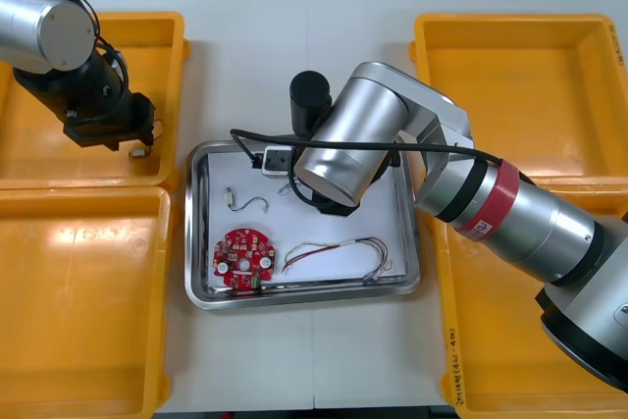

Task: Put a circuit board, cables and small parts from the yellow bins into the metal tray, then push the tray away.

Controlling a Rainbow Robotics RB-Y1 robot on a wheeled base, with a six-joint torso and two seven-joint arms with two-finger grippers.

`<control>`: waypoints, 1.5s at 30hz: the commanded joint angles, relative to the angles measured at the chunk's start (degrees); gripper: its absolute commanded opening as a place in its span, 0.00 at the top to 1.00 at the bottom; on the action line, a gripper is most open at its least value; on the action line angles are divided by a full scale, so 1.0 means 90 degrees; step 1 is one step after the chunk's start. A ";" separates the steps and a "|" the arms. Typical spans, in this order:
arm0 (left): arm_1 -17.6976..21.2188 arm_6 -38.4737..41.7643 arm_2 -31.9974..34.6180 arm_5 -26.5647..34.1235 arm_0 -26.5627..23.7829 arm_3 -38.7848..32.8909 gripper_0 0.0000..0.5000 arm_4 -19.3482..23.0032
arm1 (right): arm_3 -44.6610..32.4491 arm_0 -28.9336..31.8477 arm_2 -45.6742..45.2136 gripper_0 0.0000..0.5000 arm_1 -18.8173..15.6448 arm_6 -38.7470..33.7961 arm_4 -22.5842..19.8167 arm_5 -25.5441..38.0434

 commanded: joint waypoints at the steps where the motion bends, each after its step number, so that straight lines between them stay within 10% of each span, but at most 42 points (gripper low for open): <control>1: -0.0077 -0.0251 -0.0012 -0.0185 -0.0148 0.0002 0.00 0.0034 | -0.0678 -0.0278 -0.0147 0.18 -0.0064 0.0059 0.0063 0.0623; 12: -0.0077 -0.0319 -0.0022 -0.0283 0.0048 0.0021 0.00 0.0014 | -0.2046 -0.0239 -0.1329 0.18 -0.0249 -0.0830 -0.0748 0.2337; 26: -0.0077 -0.0358 -0.0012 -0.0449 0.0292 0.0021 0.00 -0.0015 | -0.4253 0.1060 -0.2354 0.18 -0.1382 -0.2529 -0.1265 0.2337; 45: -0.0087 -0.0427 -0.0022 -0.0537 0.0390 0.0021 0.00 -0.0044 | -0.4761 0.2622 -0.3907 0.18 -0.3052 -0.4219 -0.2515 0.2337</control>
